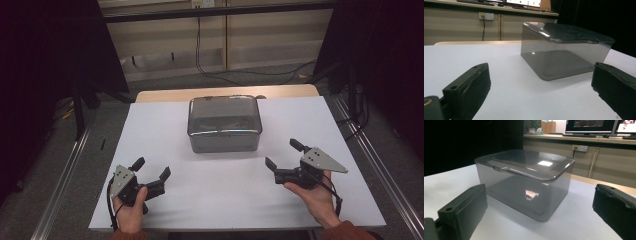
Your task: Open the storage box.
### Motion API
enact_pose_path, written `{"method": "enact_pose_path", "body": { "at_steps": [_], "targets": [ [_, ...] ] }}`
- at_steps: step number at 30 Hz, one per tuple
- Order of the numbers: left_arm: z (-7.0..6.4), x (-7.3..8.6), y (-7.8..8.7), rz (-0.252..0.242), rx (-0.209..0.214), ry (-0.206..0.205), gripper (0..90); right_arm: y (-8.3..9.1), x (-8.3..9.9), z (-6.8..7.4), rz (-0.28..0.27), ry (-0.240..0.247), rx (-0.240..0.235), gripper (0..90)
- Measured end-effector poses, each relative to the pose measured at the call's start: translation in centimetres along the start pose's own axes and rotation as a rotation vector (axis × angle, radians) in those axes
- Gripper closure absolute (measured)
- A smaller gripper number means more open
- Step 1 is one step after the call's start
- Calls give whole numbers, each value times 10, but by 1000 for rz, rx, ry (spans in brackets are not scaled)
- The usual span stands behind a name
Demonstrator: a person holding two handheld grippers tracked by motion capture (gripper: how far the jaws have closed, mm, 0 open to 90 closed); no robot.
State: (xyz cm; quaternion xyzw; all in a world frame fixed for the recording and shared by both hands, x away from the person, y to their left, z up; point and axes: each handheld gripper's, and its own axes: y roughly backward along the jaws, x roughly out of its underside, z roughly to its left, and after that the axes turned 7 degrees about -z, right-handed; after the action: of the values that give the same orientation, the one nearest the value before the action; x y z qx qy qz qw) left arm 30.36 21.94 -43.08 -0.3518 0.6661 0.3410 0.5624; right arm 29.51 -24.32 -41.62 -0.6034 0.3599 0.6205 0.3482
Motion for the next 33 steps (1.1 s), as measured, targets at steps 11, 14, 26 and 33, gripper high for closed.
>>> {"method": "enact_pose_path", "body": {
  "at_steps": [11, 14, 26, 33],
  "targets": [
    [0, 1, -1, 6, 3, 4, 22, -25, 1, 12, 30, 3, -62, 16],
    [0, 1, -1, 8, 3, -1, 22, -34, 3, 18, 47, 12, -85, 28],
    [1, 0, -1, 10, 0, -13, 22, -57, -1, 29, 35, 64, -103, 39],
    [2, 0, -1, 13, -4, -16, 22, -65, -3, 35, 47, 144, -108, 50]
  ]
}}
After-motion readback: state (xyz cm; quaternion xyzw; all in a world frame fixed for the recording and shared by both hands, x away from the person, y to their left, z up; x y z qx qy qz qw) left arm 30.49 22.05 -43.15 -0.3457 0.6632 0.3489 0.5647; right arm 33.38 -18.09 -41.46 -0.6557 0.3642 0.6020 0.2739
